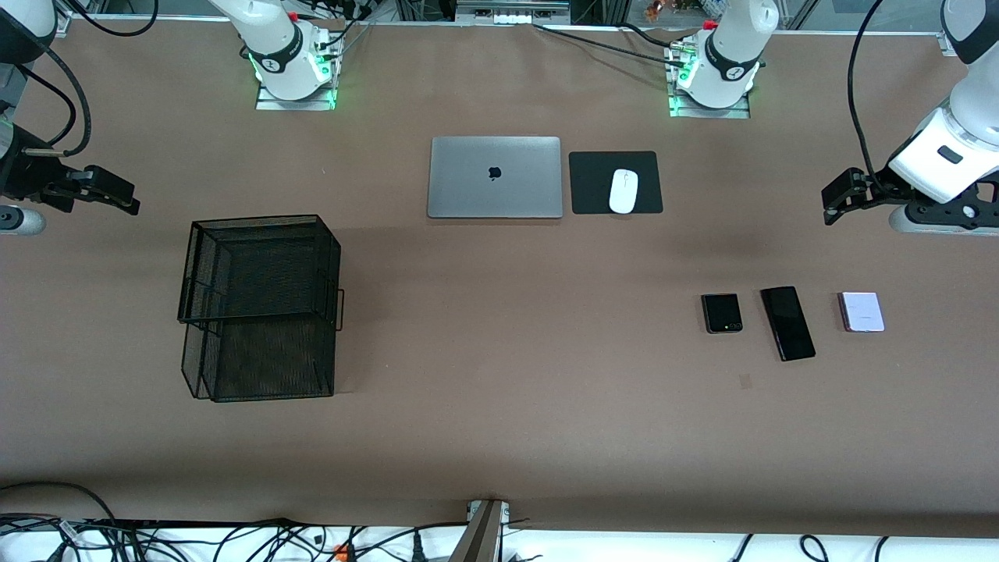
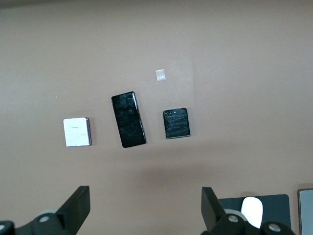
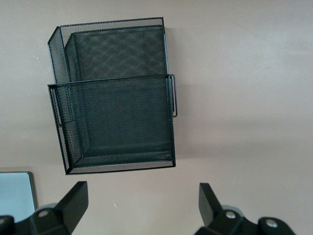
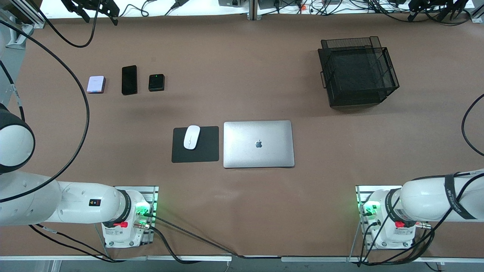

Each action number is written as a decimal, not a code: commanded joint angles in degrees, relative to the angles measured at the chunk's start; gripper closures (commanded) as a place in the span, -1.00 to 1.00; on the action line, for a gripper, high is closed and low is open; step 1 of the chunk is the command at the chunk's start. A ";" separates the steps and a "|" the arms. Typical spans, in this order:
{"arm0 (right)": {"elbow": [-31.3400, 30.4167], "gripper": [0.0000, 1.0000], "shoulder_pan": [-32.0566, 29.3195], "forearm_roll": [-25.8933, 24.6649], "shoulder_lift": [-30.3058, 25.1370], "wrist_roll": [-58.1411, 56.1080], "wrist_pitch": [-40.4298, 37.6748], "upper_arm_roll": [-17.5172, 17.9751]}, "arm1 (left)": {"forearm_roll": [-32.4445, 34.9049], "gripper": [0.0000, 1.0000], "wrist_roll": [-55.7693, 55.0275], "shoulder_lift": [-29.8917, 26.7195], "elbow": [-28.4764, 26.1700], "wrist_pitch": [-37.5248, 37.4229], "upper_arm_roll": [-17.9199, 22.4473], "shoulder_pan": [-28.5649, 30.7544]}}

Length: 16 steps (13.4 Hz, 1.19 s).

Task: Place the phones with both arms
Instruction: 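Reach the left gripper down to the small black flip phone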

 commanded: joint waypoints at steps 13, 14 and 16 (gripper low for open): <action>-0.06 -1.00 -0.78 1.08 -0.31 -0.59 0.26 0.45 | -4.49 -1.00 -0.43 6.84 7.79 -7.32 0.13 -0.01; 0.03 -1.00 -0.78 1.00 -0.22 -0.59 0.18 0.45 | -4.49 -1.00 -0.26 7.28 7.79 -7.32 0.13 0.07; 0.03 -1.00 -0.78 1.00 -0.31 -0.59 0.17 0.45 | -4.49 -1.00 0.18 8.51 7.71 -7.32 0.13 0.25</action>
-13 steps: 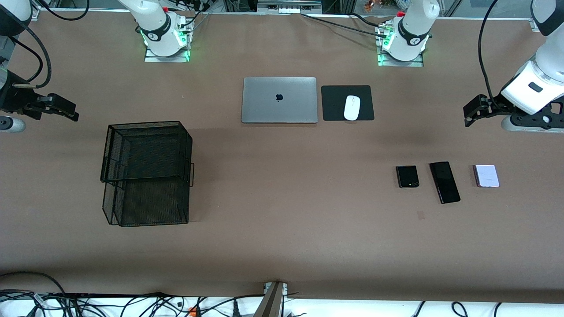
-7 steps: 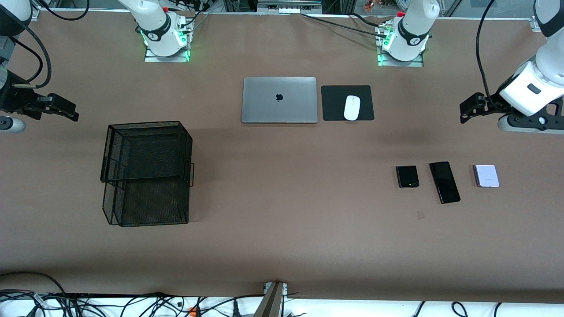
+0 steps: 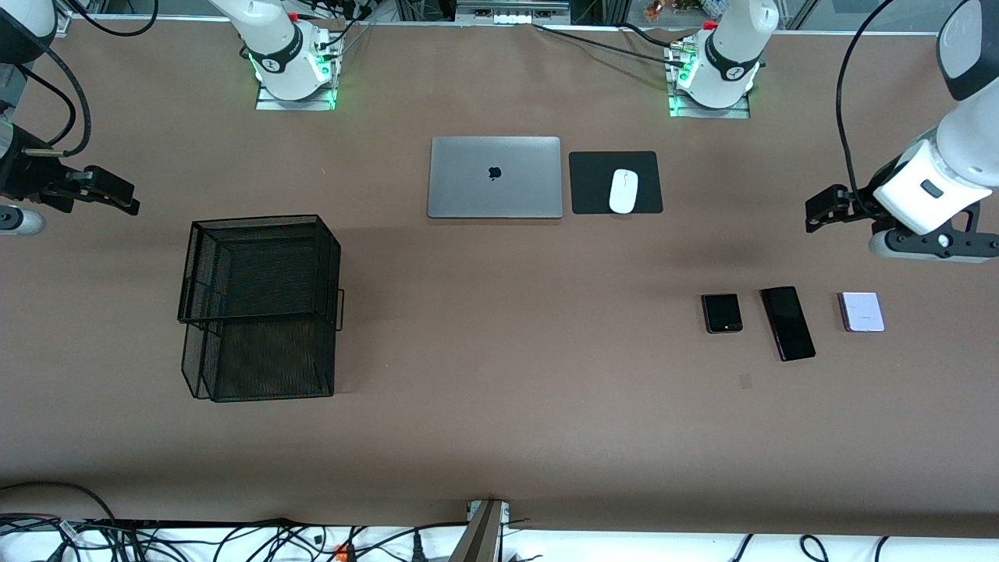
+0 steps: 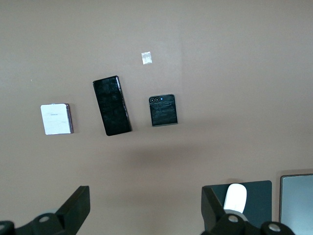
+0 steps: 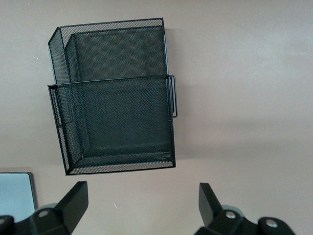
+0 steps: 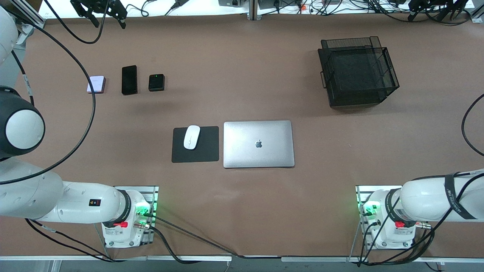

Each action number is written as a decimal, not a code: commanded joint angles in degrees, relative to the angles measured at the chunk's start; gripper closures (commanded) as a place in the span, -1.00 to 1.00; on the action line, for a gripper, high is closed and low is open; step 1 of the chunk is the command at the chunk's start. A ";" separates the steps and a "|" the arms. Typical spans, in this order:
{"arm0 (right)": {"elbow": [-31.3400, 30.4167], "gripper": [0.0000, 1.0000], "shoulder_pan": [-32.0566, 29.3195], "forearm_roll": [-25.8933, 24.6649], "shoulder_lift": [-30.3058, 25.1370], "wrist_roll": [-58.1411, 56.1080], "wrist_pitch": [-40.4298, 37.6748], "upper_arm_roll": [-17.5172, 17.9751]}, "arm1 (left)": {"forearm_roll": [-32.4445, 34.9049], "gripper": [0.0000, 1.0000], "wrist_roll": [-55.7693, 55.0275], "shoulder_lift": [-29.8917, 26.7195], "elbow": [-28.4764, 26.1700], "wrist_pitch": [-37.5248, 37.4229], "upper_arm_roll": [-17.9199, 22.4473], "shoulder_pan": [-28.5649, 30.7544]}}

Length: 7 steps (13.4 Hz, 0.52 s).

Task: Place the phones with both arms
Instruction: 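Reach the left gripper down to the small black flip phone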

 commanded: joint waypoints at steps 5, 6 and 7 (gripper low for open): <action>0.03 -1.00 -0.78 1.08 -0.31 -0.59 0.24 0.37 | -1.34 -1.00 0.31 10.25 -0.08 1.00 0.27 0.69; 0.03 -1.00 -0.78 0.99 -0.22 -0.59 0.24 0.45 | -1.34 -1.00 0.31 12.54 -0.60 3.72 0.27 1.22; 0.03 -1.00 -0.78 1.08 -0.31 -0.51 0.24 0.45 | -1.34 -1.00 0.31 14.56 -2.08 7.22 0.27 1.66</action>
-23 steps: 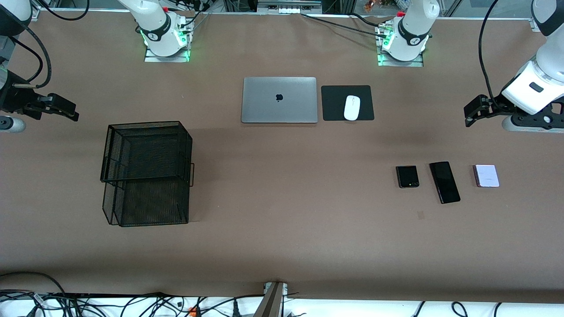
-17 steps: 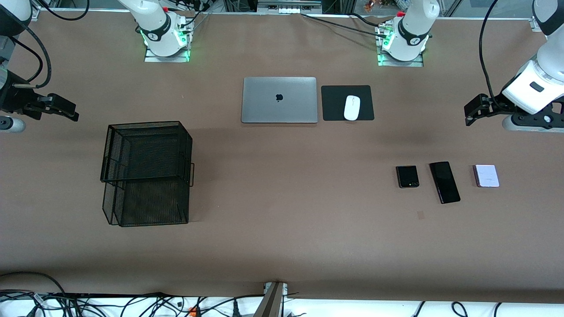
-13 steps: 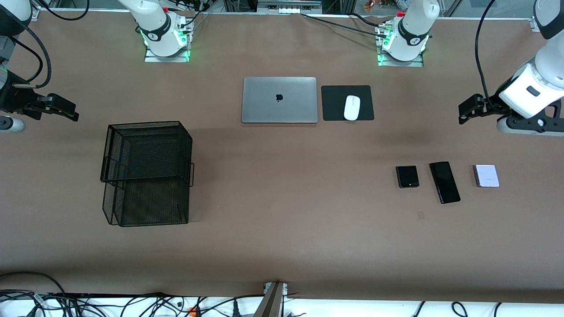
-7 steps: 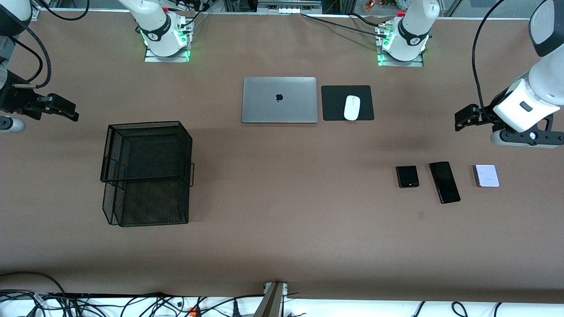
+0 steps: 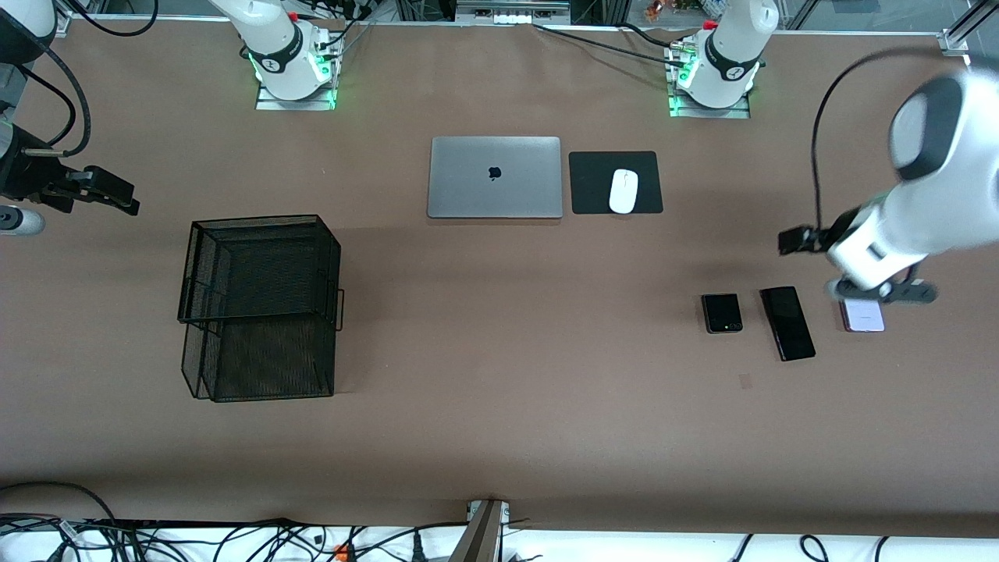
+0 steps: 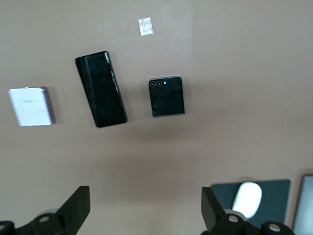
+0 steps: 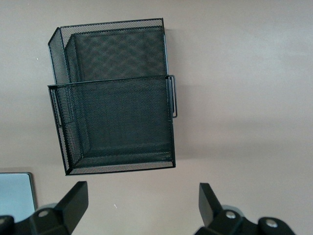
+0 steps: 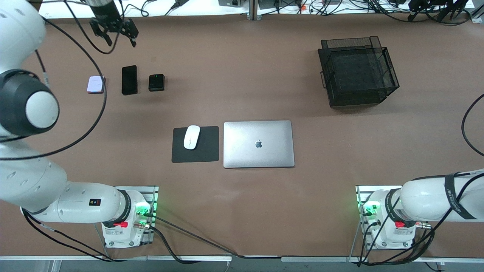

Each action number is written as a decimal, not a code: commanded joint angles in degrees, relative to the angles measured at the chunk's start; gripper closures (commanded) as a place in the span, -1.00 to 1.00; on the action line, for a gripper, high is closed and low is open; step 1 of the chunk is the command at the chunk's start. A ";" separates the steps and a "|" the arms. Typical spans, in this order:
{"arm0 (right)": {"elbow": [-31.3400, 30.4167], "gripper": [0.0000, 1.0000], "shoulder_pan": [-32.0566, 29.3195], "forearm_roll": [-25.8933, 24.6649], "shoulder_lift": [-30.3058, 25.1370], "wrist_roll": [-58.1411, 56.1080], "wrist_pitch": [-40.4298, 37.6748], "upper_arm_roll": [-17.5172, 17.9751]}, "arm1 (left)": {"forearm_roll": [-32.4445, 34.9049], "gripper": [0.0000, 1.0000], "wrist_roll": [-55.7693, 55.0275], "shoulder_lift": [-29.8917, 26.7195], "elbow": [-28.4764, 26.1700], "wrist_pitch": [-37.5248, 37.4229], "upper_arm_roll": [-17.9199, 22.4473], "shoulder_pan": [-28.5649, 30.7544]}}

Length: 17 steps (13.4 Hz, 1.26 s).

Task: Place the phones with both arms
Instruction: 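Reach the left gripper down to the small black flip phone, then grasp the small black flip phone with the left gripper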

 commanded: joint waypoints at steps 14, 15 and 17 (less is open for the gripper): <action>0.03 -1.00 -0.78 0.99 0.04 -0.59 0.36 0.38 | -1.34 -1.00 -3.82 14.00 -25.17 54.70 -2.42 0.36; 0.03 -1.00 -0.78 0.99 0.04 -0.59 0.36 0.38 | -1.34 -1.00 -3.82 14.35 -25.26 55.48 -2.42 0.36; 0.03 -1.00 -0.78 0.99 0.04 -0.59 0.54 0.46 | -1.34 -0.93 -3.47 15.23 -25.26 56.10 -2.42 0.62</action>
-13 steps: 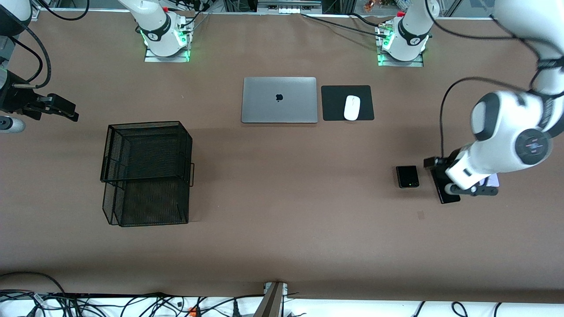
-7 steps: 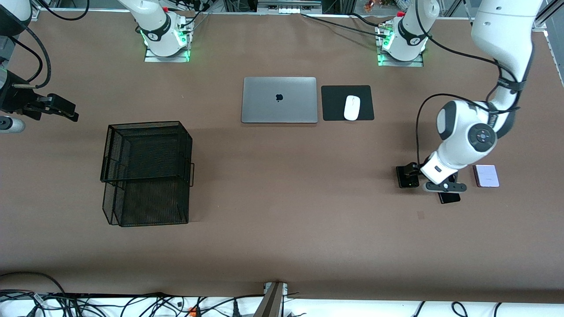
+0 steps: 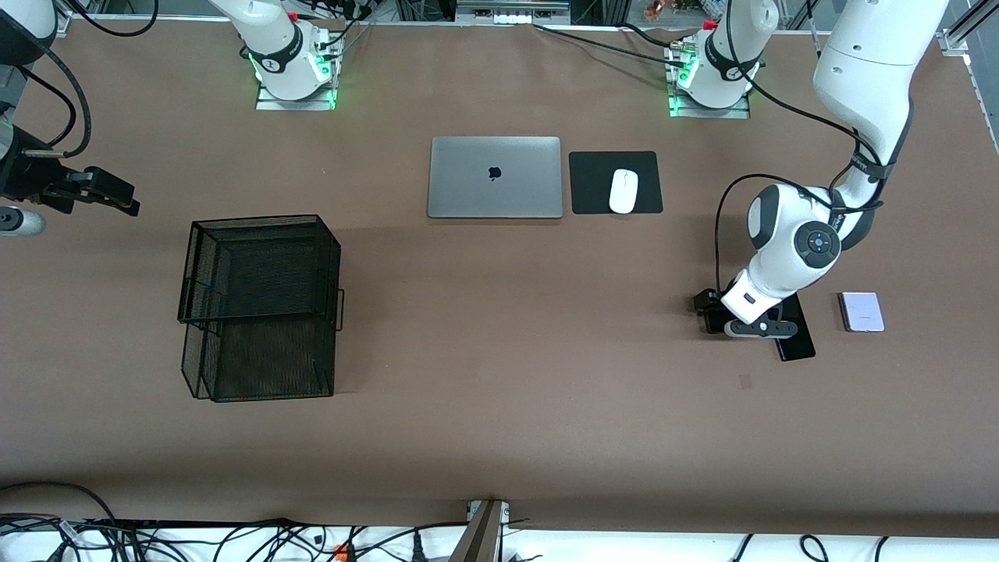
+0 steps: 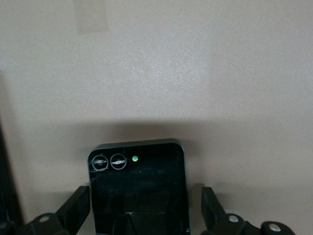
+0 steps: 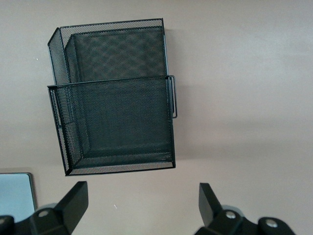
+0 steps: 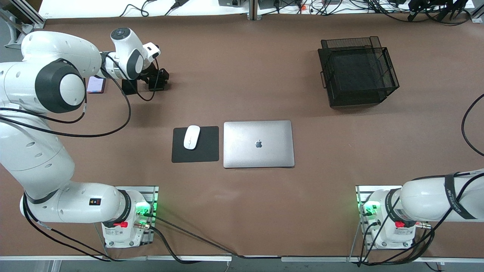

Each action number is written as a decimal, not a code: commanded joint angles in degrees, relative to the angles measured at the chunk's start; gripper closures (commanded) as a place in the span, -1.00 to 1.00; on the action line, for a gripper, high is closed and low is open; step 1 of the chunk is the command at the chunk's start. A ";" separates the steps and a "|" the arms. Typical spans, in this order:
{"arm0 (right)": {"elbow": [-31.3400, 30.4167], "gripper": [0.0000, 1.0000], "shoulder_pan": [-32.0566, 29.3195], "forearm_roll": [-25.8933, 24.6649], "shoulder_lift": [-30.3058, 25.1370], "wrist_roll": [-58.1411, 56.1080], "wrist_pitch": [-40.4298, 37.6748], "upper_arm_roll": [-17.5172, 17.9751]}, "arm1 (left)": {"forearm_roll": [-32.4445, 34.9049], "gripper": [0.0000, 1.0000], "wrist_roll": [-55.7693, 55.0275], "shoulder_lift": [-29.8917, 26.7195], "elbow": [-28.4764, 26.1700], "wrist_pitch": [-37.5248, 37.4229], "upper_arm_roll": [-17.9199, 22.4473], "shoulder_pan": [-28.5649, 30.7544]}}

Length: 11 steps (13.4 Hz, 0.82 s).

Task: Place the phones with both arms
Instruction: 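Grasp the small black flip phone with the left gripper, then carry the flip phone with the left gripper toward the laptop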

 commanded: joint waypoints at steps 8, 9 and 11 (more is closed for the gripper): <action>-0.06 -1.00 -0.76 1.08 -0.15 -0.59 0.43 0.47 | -1.34 0.55 -0.17 -1.67 12.32 -18.65 -3.15 -0.69; -0.06 -1.00 -0.76 1.08 -0.15 -0.59 0.43 0.47 | -1.34 0.55 -0.26 -1.50 17.07 -25.17 -3.42 -1.74; 0.03 -1.00 -0.76 0.99 -0.15 -0.59 0.34 0.47 | -1.34 0.54 -0.43 -1.24 26.21 -33.55 -3.42 -4.98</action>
